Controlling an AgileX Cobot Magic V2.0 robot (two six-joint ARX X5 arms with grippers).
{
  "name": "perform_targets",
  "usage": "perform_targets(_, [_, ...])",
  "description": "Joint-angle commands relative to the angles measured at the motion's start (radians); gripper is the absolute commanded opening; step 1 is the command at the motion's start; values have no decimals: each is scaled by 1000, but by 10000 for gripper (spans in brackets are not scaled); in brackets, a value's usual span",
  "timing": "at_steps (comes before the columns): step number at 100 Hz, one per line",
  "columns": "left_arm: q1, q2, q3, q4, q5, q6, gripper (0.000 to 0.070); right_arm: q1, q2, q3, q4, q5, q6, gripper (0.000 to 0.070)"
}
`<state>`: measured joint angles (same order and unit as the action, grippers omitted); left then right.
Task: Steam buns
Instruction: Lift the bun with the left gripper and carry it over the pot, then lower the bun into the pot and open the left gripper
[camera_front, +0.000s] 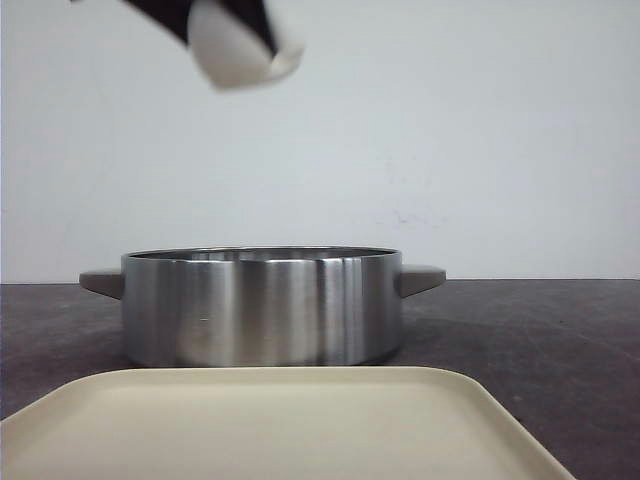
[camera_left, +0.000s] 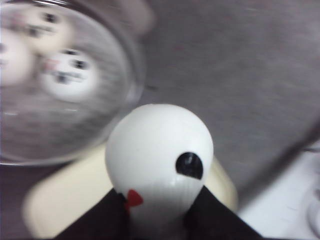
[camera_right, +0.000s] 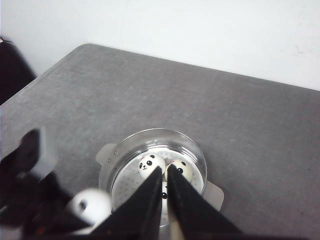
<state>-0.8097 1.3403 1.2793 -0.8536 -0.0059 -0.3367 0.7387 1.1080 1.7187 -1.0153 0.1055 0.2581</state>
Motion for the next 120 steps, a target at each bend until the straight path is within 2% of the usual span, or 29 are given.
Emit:
perform_targets(1, [40, 51, 27, 10, -6, 84, 10, 8, 9, 17, 5, 2, -11, 9])
perform_targets(16, [151, 169, 29, 52, -9, 146, 10, 8, 9, 16, 0, 2, -11, 9])
perform_targets(30, [214, 279, 29, 71, -17, 149, 10, 8, 9, 16, -27, 3, -11, 9])
perform_targets(51, [230, 394, 29, 70, -17, 172, 13, 11, 9, 16, -63, 34, -6, 9])
perform_targets(60, [229, 414, 29, 84, -17, 167, 49, 12, 9, 16, -72, 35, -3, 9])
perform_targets(63, [230, 415, 29, 88, -17, 160, 97, 12, 9, 16, -74, 35, -3, 9])
perform_targets(67, [230, 416, 29, 92, -17, 156, 197, 12, 9, 16, -75, 35, -3, 9])
perform_targets(77, [231, 416, 32, 87, -18, 143, 546, 12, 9, 16, -79, 35, 4, 9])
perform_targets(82, [233, 416, 36, 82, -22, 138, 639, 12, 9, 16, -79, 35, 4, 9])
perform_targets(86, [234, 416, 40, 77, -21, 134, 673, 12, 9, 16, -79, 35, 4, 9])
perform_targets(99, [233, 412, 69, 53, -21, 134, 677, 12, 9, 15, -79, 40, 4, 9])
perform_targets(111, [233, 375, 100, 33, -22, 121, 667, 12, 9, 12, -88, 90, -2, 9])
perform_targets(115, [233, 342, 100, 46, -26, 104, 646, 12, 9, 2, -81, 114, -3, 9])
perform_targets(120, [233, 284, 99, 68, -32, 84, 562, 12, 8, -18, -64, 149, -4, 9])
